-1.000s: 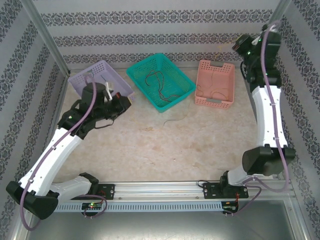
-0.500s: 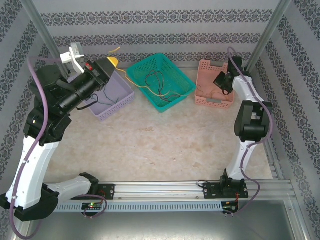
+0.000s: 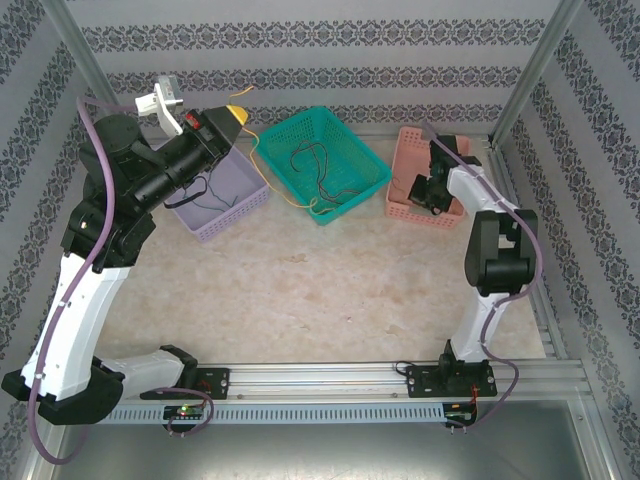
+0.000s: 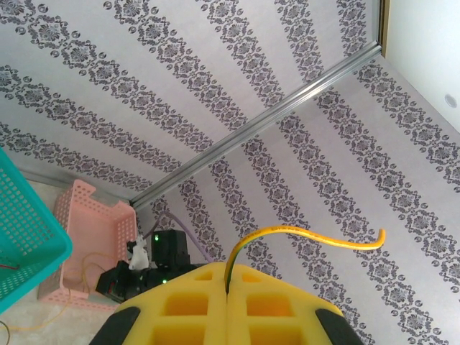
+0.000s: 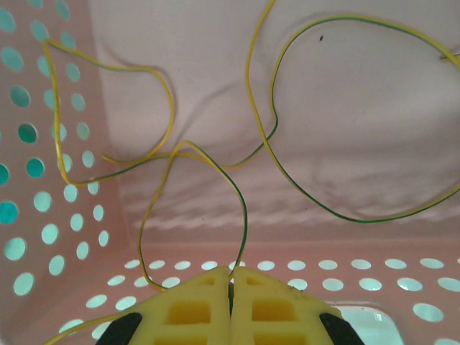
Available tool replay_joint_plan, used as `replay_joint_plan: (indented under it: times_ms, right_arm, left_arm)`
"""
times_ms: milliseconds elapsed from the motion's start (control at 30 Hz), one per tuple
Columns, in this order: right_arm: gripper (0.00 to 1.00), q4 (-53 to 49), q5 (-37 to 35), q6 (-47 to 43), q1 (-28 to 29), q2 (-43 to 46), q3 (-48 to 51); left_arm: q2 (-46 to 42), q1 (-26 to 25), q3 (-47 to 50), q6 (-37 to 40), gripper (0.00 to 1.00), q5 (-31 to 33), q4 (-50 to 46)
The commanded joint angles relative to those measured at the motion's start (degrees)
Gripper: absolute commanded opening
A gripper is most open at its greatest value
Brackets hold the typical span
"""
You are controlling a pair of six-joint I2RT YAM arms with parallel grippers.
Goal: Untangle the cables
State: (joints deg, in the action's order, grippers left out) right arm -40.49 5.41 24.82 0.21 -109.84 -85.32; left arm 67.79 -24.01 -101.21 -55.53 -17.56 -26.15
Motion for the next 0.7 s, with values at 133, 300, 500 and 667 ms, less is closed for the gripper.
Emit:
replay_joint_plan:
  times_ms: [133, 300, 500, 667]
  right_arm:
    - [0.00, -2.35, -0.84, -3.44, 1.76, 9.42, 10.46]
    - [0.00, -3.79, -0.37, -3.79, 3.46, 16.66, 15.16]
    - [0.00, -3.42, -3.99, -2.90, 3.73, 27.78, 12.52]
    - [0.00, 0.99, -8.86, -0.45, 4.58, 37.78, 2.03]
  left_arm:
    - [-0.32, -0.49, -1.39, 2.75, 0.00, 0.33, -0.10]
    - [-0.95, -0.47, -1.96, 3.31, 0.00, 1.32, -1.75]
    - [-0.15, -0.50, -6.83, 6.78, 0.00, 3.56, -6.35]
    - [-0.62, -0.43, -8.96, 13.55, 0.00, 15.28, -16.81]
